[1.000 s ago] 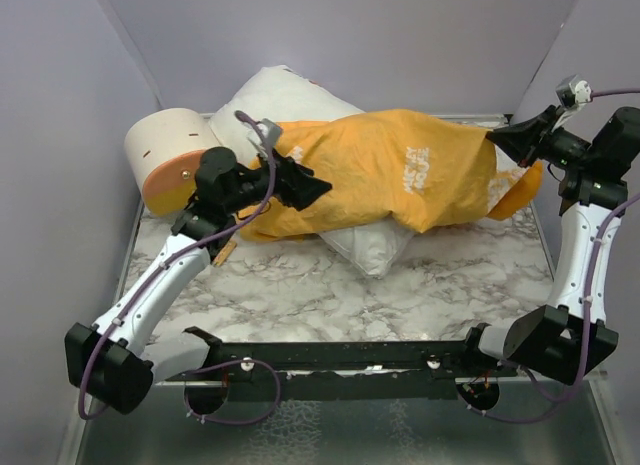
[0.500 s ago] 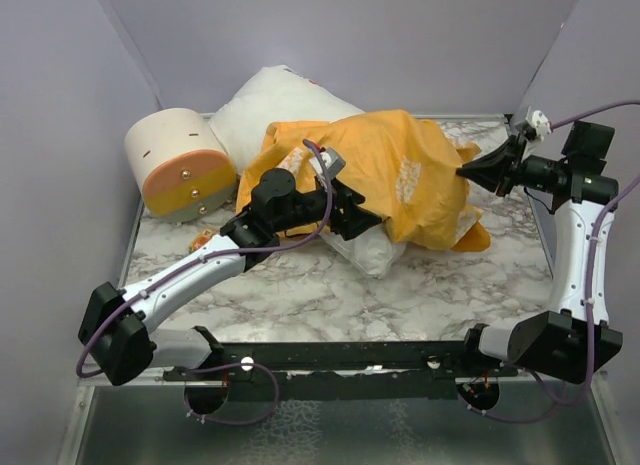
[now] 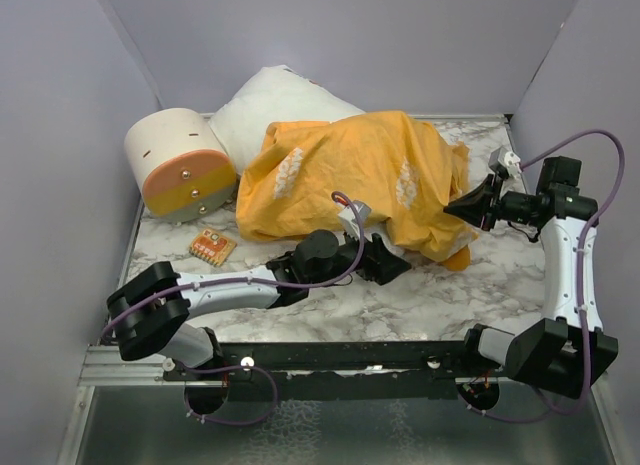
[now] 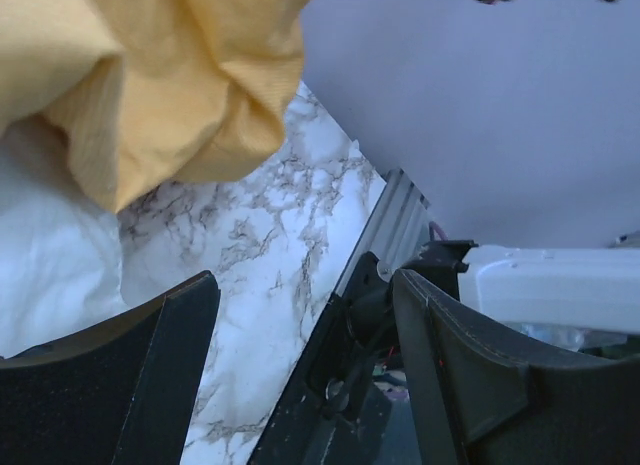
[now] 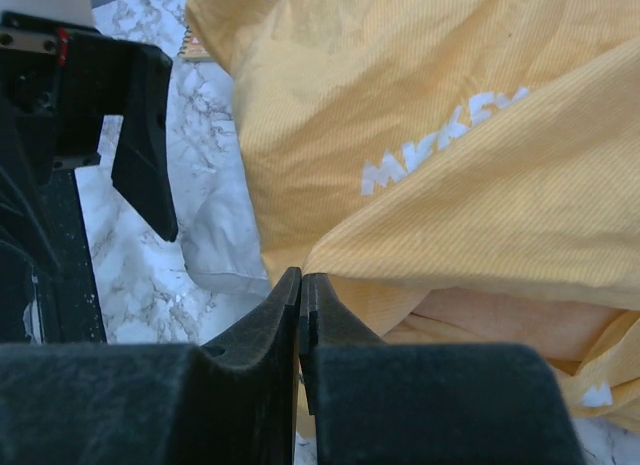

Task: Put the pillow into the pillowcase
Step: Flatten out the pillowcase at the center of the board.

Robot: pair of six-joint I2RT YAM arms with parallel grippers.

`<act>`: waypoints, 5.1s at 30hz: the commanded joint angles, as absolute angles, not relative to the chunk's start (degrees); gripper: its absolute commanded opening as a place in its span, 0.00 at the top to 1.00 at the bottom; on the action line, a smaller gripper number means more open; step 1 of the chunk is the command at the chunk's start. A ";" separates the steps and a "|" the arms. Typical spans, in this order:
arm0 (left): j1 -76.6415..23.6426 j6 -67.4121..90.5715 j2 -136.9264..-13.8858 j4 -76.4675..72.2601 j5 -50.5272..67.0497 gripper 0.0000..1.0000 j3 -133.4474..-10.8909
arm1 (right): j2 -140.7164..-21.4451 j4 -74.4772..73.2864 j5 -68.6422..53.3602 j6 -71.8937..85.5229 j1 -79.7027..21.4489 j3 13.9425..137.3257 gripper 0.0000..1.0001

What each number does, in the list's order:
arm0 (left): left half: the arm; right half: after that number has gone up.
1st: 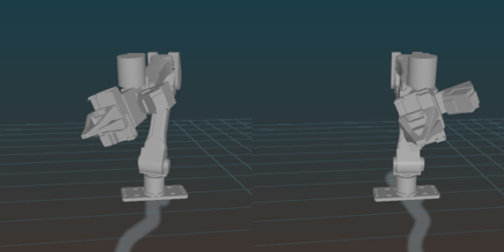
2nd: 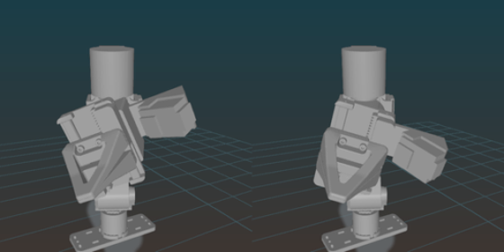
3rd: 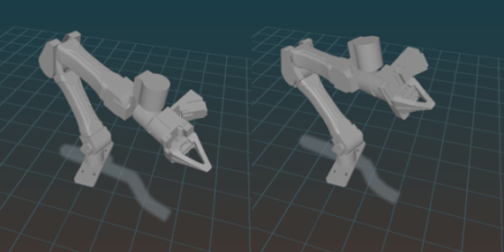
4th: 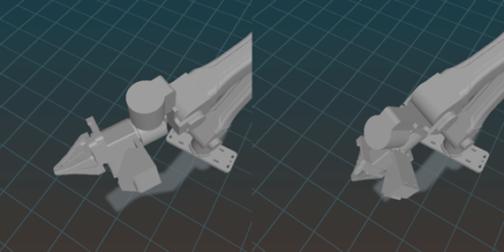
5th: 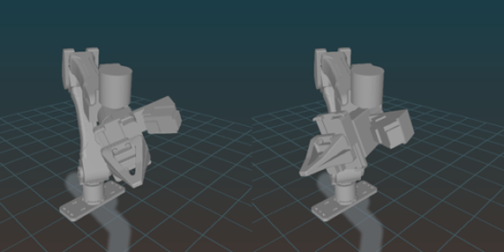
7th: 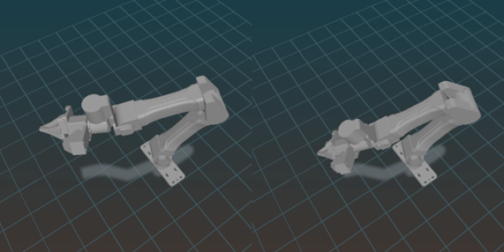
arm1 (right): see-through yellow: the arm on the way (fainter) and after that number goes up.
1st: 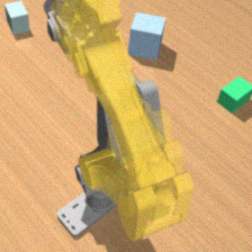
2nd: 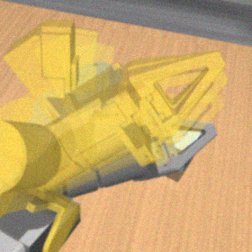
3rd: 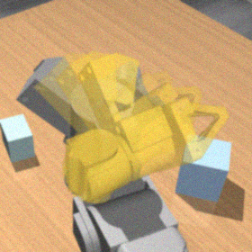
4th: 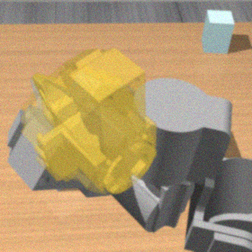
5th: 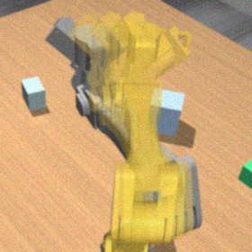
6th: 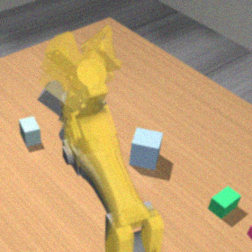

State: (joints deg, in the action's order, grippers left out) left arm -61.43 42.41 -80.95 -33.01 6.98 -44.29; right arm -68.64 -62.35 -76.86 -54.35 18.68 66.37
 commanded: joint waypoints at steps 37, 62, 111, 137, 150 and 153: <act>-49.35 72.65 -94.03 -34.37 -20.88 0.69 -53.57 | -66.69 -59.08 -75.86 -56.52 18.46 63.44 0.95; -48.63 53.30 -50.88 -14.94 -5.50 1.00 -27.10 | -88.53 -36.96 -57.06 -26.85 -6.33 96.52 0.09; -48.06 22.25 -78.49 6.56 4.27 1.00 -79.62 | -66.35 -24.41 -30.09 -12.60 2.91 83.45 0.99; -47.79 12.40 -137.37 23.34 13.68 1.00 -151.29 | -46.36 -11.98 6.91 -13.15 19.05 48.63 0.80; -53.06 24.21 -158.10 20.55 21.53 0.75 -166.83 | -60.18 -36.18 -52.76 -41.61 51.02 52.58 0.57; -50.98 23.92 -155.97 24.76 21.11 0.56 -167.08 | -59.08 -46.71 -63.66 -51.39 51.01 53.91 0.31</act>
State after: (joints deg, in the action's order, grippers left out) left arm -53.54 22.61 -158.43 18.96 20.40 -163.33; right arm -61.08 -28.49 -38.81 -32.21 51.03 49.63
